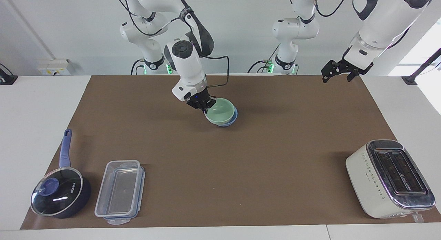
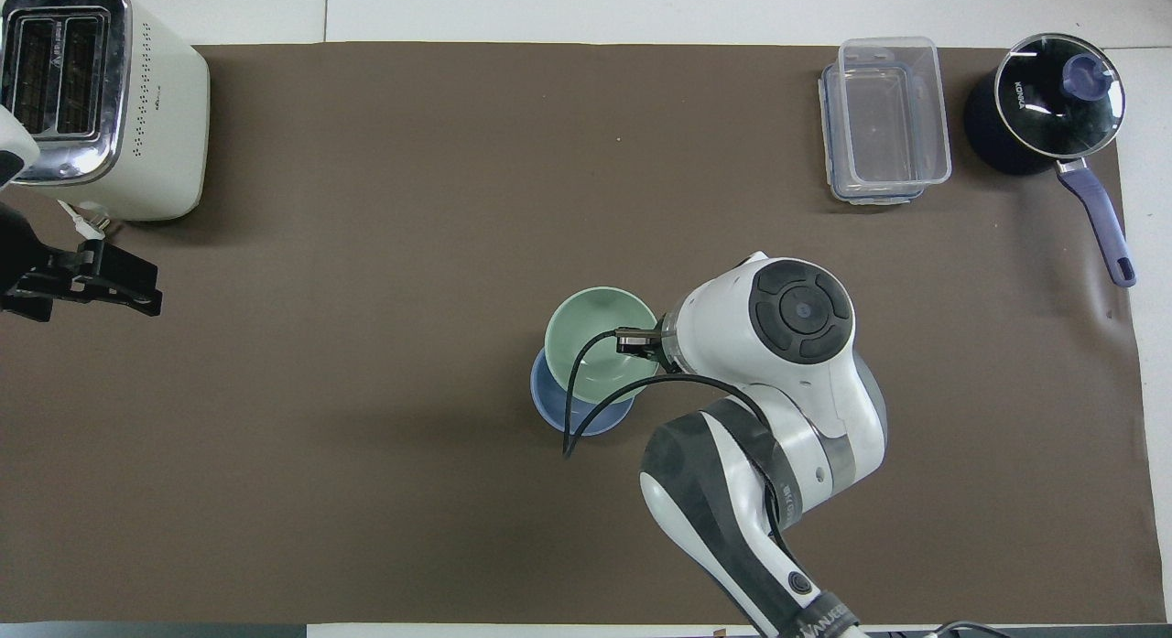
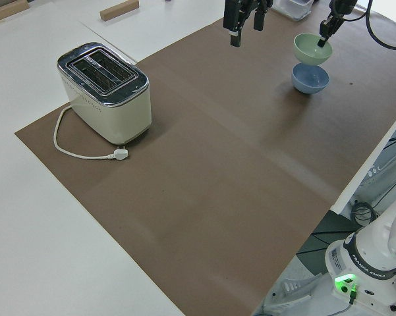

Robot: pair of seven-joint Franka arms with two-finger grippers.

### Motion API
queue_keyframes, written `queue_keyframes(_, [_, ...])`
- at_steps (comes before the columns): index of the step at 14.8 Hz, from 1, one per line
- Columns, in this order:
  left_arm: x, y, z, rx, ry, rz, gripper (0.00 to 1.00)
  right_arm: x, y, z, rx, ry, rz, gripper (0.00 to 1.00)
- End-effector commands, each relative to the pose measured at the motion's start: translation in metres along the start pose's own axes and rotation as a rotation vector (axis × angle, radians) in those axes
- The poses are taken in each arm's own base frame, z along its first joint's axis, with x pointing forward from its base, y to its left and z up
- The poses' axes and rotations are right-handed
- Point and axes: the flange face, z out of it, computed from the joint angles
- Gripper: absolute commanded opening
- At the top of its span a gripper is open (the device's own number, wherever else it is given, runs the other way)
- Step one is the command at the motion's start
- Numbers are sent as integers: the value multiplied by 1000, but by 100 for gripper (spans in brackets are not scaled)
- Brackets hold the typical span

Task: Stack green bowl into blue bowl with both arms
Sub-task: 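Settle the green bowl inside the blue bowl with the right gripper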

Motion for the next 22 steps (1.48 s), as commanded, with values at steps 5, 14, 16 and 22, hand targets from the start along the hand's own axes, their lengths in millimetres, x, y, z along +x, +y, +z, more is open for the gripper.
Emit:
queue_keyframes(5, [14,0,1,10,84,-5,100,-20,-10,12,27,12,-13,0])
queue_keyframes(14, [9,-13,-8,-13,57,-27,100,-37,-9,44,25,29,-29,0])
queue_keyframes(16, [6,-13,-7,-13,59,-24,100,-39,-13,45,26,29,-35,0])
queue_keyframes(22, [7,-14,-5,-48,70,-30,100,-41,-14,49,19,20,-46,0])
